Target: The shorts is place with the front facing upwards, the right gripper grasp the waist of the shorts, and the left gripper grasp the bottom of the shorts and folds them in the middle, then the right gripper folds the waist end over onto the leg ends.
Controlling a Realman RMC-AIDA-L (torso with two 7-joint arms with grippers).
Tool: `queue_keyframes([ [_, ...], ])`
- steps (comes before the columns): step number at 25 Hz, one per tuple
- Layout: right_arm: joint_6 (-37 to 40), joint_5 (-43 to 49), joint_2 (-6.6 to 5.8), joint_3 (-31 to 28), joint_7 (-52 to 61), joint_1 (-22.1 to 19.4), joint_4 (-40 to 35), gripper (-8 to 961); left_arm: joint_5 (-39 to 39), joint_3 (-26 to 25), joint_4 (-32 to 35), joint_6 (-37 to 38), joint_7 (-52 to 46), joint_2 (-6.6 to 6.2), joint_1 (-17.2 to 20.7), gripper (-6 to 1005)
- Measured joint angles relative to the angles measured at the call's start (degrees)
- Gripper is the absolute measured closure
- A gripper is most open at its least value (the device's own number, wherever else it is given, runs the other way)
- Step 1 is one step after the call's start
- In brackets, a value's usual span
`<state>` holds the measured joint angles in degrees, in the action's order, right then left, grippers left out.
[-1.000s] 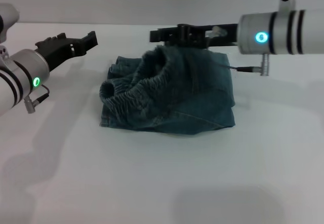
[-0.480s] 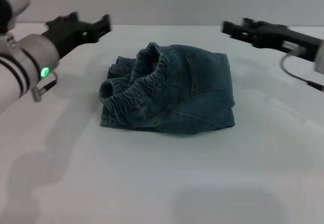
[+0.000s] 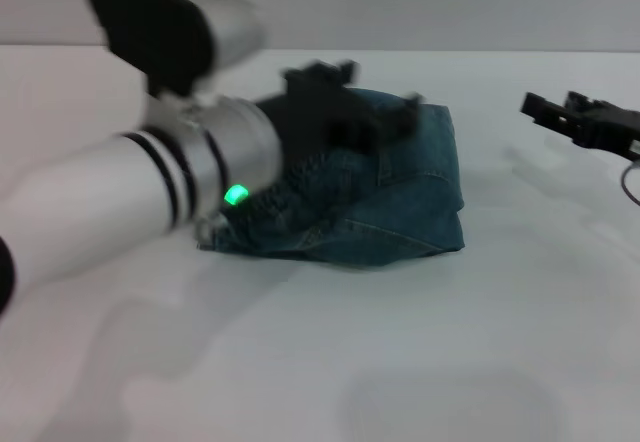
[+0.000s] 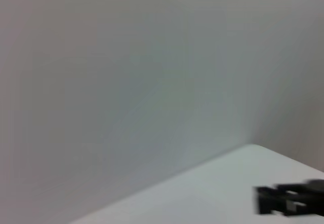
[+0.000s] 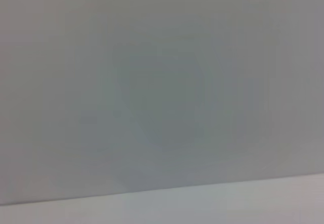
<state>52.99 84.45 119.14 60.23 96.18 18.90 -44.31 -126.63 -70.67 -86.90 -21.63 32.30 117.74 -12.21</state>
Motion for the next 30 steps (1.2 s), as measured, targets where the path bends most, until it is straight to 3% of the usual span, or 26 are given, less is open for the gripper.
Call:
queue_keyframes([
  [1, 0.03, -0.01, -0.04, -0.62, -0.02, -0.27, 0.36, 166, 0.0, 0.0, 0.0, 0.0, 0.0, 0.0, 0.0, 197],
  [4, 0.43, -0.03, -0.16, -2.27, 0.0, -0.92, 1.35, 165, 0.44, 9.51, -1.3, -2.07, 1.4, 0.24, -2.68, 197],
  [9, 1.73, -0.08, -0.21, -3.82, 0.33, -2.02, 1.65, 166, 0.6, 12.2, 3.2, -1.25, 2.19, 0.39, -6.75, 197],
  [12, 4.35, -0.08, -0.23, -5.86, 0.62, -2.85, 1.72, 166, 0.6, 12.2, 3.2, -1.25, 2.19, 0.39, -6.75, 197],
  [14, 4.94, -0.08, -0.23, -6.38, 0.75, -3.16, 1.75, 166, 0.89, 11.35, 13.13, 0.4, 2.31, 0.63, -13.21, 197],
  [15, 5.48, -0.08, -0.23, -6.84, 0.88, -3.44, 1.8, 166, 0.89, 11.35, 13.13, 0.4, 2.31, 0.63, -13.21, 197],
  [21, 7.85, -0.39, -0.19, -8.12, 1.62, -5.26, 2.58, 165, 1.14, 6.65, 30.06, 4.91, 2.74, 0.58, -22.76, 197],
  [26, 9.05, -0.9, -0.16, -8.18, 2.98, -6.36, 2.75, 165, 0.85, 5.16, 41.16, 9.69, 2.75, 0.5, -28.6, 197],
  [30, 9.67, -0.97, -0.14, -8.73, 3.67, -6.66, 2.75, 165, 0.76, 3.28, 45.98, 11.51, 2.77, 0.43, -30.48, 197],
])
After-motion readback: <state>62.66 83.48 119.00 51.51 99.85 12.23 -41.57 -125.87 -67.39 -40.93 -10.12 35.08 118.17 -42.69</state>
